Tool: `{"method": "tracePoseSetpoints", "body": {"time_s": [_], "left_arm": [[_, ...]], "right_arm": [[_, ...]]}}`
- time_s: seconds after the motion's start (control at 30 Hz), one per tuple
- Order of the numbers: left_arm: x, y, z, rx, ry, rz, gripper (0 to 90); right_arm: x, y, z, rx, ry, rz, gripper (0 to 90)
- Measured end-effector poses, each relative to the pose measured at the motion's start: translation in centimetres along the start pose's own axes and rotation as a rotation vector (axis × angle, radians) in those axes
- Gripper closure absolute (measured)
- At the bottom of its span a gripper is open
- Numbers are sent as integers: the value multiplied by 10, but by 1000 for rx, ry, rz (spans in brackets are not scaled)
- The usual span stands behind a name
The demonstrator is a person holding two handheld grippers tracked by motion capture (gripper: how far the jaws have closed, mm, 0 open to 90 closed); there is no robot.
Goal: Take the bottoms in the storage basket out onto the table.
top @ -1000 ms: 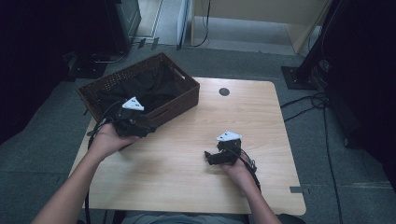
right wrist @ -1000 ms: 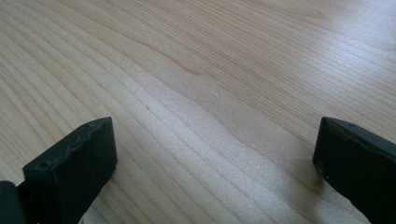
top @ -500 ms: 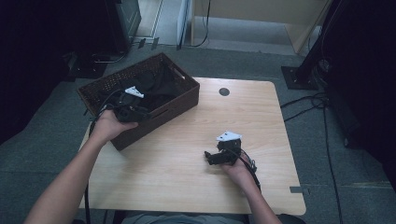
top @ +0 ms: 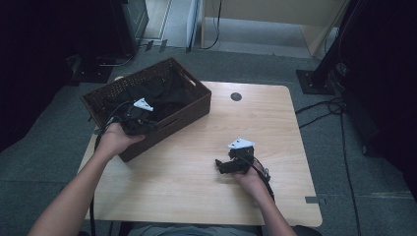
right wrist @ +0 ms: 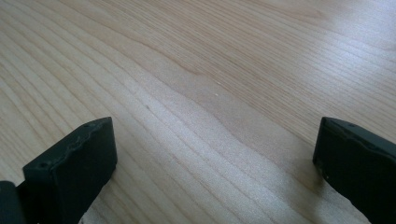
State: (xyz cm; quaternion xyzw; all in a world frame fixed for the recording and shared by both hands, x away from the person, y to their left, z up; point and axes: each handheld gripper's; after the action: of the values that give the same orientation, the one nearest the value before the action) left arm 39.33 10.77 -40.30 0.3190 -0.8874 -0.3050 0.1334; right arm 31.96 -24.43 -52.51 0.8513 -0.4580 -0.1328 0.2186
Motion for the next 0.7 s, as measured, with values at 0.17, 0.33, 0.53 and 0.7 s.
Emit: {"method": "tracePoseSetpoints", "body": {"time_s": [0.17, 0.33, 0.53, 0.7], "left_arm": [[16, 5, 4, -6, 8, 29, 791], [14, 10, 5, 24, 51, 63, 691], [-4, 24, -16, 86, 55, 32, 564], [-28, 28, -37, 96, 64, 2, 507]], "right_arm": [[0, 0, 0, -1, 4, -1, 0], [0, 0, 0, -2, 4, -1, 0], [0, 0, 0, -3, 1, -2, 0], [0, 0, 0, -4, 2, -3, 0]]}}
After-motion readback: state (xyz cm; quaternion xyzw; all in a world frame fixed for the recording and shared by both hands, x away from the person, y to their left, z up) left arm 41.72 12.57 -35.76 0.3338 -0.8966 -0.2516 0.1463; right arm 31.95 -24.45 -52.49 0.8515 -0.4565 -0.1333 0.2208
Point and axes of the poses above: each handheld gripper's, and its own axes: y roughly backward along the jaws, z roughly out of its underside, x roughly to its right, and after that the axes turned 15 degrees about x, right-handed
